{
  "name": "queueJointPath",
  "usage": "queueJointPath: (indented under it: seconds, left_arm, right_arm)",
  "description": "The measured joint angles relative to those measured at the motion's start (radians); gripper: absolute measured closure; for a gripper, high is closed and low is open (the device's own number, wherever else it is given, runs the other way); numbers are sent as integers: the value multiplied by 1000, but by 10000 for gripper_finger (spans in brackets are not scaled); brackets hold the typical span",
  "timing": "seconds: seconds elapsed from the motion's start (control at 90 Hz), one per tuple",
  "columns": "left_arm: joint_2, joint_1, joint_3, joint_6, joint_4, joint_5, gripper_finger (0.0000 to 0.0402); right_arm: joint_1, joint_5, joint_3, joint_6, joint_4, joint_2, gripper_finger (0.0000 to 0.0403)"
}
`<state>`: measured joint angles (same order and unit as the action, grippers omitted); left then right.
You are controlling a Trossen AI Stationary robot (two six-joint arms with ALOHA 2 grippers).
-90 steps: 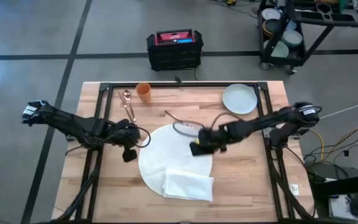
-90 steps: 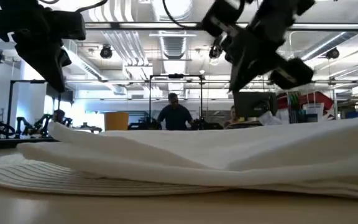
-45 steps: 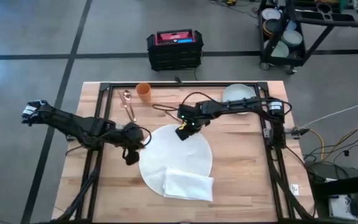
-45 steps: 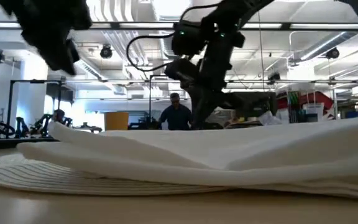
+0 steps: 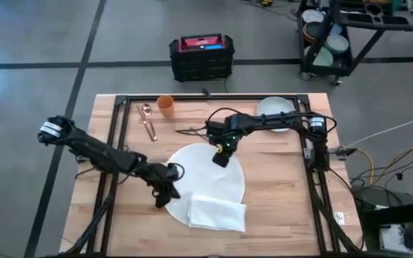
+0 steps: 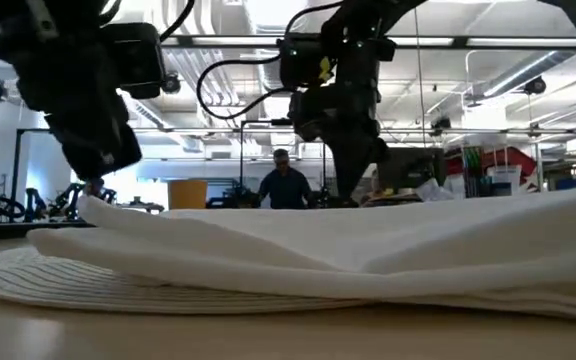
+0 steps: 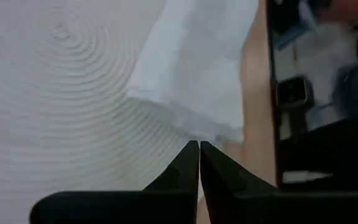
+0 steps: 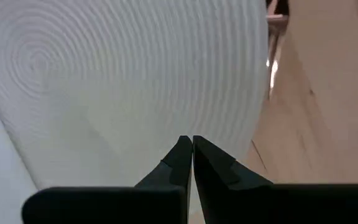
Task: Set table place
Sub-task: Adjust the white mat on the table
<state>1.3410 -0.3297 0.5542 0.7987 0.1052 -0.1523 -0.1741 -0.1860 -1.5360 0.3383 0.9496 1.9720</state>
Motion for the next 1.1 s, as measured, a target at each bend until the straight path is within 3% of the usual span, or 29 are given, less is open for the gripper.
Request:
queueJointPath:
  seconds: [0.278, 0.544, 0.678, 1.1]
  left_arm:
    - [108, -38, 58, 55, -22, 32, 402]
    - [152, -65, 146, 63, -229, 145, 402]
    - [153, -67, 152, 69, -236, 144, 402]
    - [191, -79, 145, 155, -244, 224, 402]
  right_arm:
    - [2, -12, -17, -83, -62, 42, 403]
    - [6, -79, -93, -111, -76, 133, 403]
    - [6, -131, -179, -162, -35, 187, 403]
    - [3, -127, -478, -267, 91, 363, 403]
